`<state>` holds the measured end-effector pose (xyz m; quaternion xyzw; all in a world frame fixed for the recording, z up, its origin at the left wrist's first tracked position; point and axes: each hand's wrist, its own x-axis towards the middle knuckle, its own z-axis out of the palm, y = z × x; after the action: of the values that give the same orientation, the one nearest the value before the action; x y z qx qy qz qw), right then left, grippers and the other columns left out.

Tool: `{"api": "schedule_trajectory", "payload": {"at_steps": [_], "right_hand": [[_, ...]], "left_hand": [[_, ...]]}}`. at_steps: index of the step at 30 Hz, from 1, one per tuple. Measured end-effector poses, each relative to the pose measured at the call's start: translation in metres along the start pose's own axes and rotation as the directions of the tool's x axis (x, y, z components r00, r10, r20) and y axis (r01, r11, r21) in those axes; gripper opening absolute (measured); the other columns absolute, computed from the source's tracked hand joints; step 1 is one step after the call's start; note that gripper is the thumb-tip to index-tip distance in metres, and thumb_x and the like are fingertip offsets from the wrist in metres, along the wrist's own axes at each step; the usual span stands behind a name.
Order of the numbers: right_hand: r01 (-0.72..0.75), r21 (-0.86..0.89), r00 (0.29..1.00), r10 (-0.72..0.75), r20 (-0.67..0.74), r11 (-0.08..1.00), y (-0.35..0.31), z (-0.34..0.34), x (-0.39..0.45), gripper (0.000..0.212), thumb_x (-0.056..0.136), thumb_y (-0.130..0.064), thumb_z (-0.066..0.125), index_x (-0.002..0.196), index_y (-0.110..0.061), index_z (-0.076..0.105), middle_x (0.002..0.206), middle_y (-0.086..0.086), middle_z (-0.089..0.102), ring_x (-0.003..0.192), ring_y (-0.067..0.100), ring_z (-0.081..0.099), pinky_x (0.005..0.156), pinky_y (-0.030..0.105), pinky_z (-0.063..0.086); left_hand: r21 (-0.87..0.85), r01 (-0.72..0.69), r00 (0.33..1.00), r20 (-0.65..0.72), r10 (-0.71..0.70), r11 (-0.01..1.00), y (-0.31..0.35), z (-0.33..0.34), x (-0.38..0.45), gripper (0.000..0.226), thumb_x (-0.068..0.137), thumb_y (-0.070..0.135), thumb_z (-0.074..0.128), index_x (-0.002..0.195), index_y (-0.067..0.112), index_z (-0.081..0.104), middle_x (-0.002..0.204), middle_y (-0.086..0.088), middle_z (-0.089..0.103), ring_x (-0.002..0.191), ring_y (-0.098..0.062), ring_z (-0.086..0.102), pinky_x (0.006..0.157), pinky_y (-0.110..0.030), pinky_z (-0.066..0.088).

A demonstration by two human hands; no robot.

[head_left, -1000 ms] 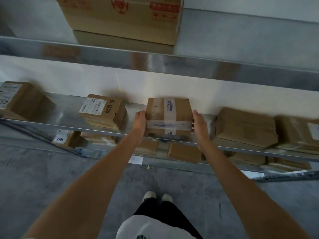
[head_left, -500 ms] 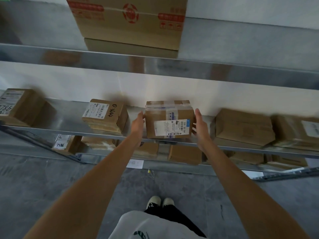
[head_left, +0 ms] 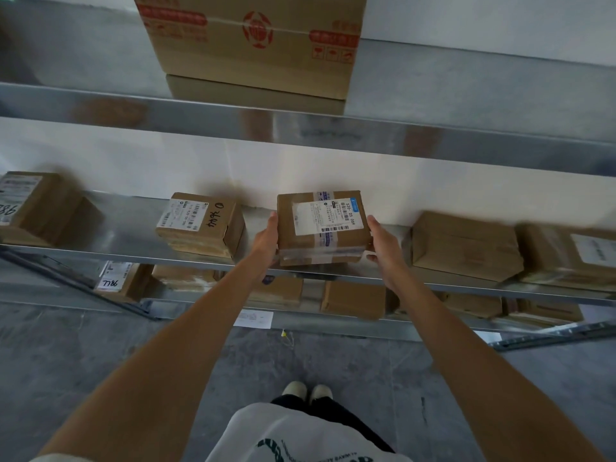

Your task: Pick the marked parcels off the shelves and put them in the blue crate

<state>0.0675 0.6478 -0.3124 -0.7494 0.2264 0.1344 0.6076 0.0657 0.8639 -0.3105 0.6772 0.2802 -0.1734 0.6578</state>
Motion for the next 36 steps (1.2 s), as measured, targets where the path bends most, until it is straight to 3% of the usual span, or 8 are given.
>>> {"api": "schedule_trajectory", "payload": {"at_steps": [7,10,17,21,24,28,33,36], "right_hand": [[0.051,-0.017,0.999,-0.051,0.01,0.999,0.013,0.001,-0.004,0.025,0.101,-0.044,0.042,0.096,-0.029,0.061,0.096,-0.004,0.07,0.086,0.009,0.064,0.065,0.02,0.044],[0.01,-0.017,0.999,-0.009,0.031,1.0,0.024,0.011,-0.005,0.03,0.103,-0.041,0.04,0.105,-0.02,0.061,0.101,0.002,0.069,0.085,0.013,0.065,0.066,0.021,0.048],[0.003,-0.001,1.0,-0.003,-0.012,1.0,0.029,0.017,-0.004,0.032,0.103,-0.046,0.037,0.11,-0.022,0.057,0.109,0.003,0.067,0.089,0.016,0.065,0.064,0.021,0.049],[0.095,-0.034,0.974,-0.1,-0.203,0.995,0.03,0.019,-0.01,0.053,0.101,-0.047,0.042,0.145,-0.018,0.038,0.134,0.008,0.055,0.117,0.026,0.058,0.096,0.043,0.052],[0.258,0.007,0.906,-0.24,-0.349,0.966,0.033,0.002,-0.021,0.052,0.099,-0.043,0.05,0.143,-0.017,0.039,0.136,0.007,0.049,0.117,0.019,0.053,0.094,0.031,0.05],[0.286,-0.176,0.803,-0.336,-0.493,0.942,0.049,-0.063,-0.023,0.052,0.101,-0.038,0.048,0.144,-0.009,0.039,0.141,0.011,0.046,0.129,0.024,0.045,0.108,0.042,0.039],[0.148,-0.197,0.687,-0.244,-0.684,0.969,0.062,-0.157,-0.003,0.054,0.1,-0.032,0.05,0.146,-0.006,0.038,0.146,0.014,0.041,0.135,0.028,0.037,0.108,0.035,0.03],[0.105,-0.213,0.711,-0.223,-0.667,0.971,0.066,-0.204,0.015,0.052,0.098,-0.027,0.053,0.142,-0.002,0.041,0.145,0.017,0.04,0.133,0.032,0.037,0.109,0.043,0.033]], "left_hand": [[0.103,-0.03,0.996,-0.078,0.039,0.994,-0.003,0.002,0.018,0.056,0.101,0.053,0.027,0.121,0.013,0.06,0.119,-0.005,0.064,0.105,-0.023,0.059,0.097,-0.035,0.046],[0.248,-0.07,0.984,-0.143,0.108,0.966,-0.013,0.009,0.022,0.049,0.103,0.045,0.026,0.111,0.012,0.062,0.111,-0.011,0.067,0.095,-0.023,0.062,0.088,-0.036,0.052],[0.445,-0.085,0.956,-0.215,0.198,0.892,-0.024,0.013,0.028,0.05,0.104,0.041,0.022,0.121,0.01,0.058,0.117,-0.016,0.063,0.109,-0.032,0.059,0.095,-0.046,0.048],[0.614,-0.193,0.733,-0.428,0.528,0.765,-0.021,0.03,0.011,0.042,0.103,0.03,0.033,0.141,0.014,0.041,0.146,-0.01,0.041,0.135,-0.029,0.035,0.11,-0.049,0.028],[0.681,-0.568,0.568,-0.082,0.819,0.463,-0.011,0.054,-0.006,0.044,0.099,0.024,0.036,0.142,0.013,0.036,0.148,-0.01,0.036,0.137,-0.026,0.033,0.114,-0.045,0.025],[0.547,-0.806,0.481,0.382,0.789,0.227,-0.007,0.115,-0.027,0.046,0.1,0.025,0.033,0.144,0.014,0.033,0.15,-0.006,0.033,0.139,-0.022,0.029,0.118,-0.039,0.025],[0.463,-0.684,0.729,0.463,0.504,0.563,-0.014,0.202,-0.039,0.053,0.104,0.035,0.03,0.152,0.014,0.023,0.158,-0.003,0.02,0.146,-0.018,0.017,0.118,-0.032,0.016],[0.409,-0.484,0.865,0.358,0.352,0.773,-0.011,0.245,-0.037,0.054,0.105,0.036,0.03,0.153,0.015,0.02,0.16,-0.005,0.02,0.147,-0.021,0.019,0.12,-0.037,0.017]]}}
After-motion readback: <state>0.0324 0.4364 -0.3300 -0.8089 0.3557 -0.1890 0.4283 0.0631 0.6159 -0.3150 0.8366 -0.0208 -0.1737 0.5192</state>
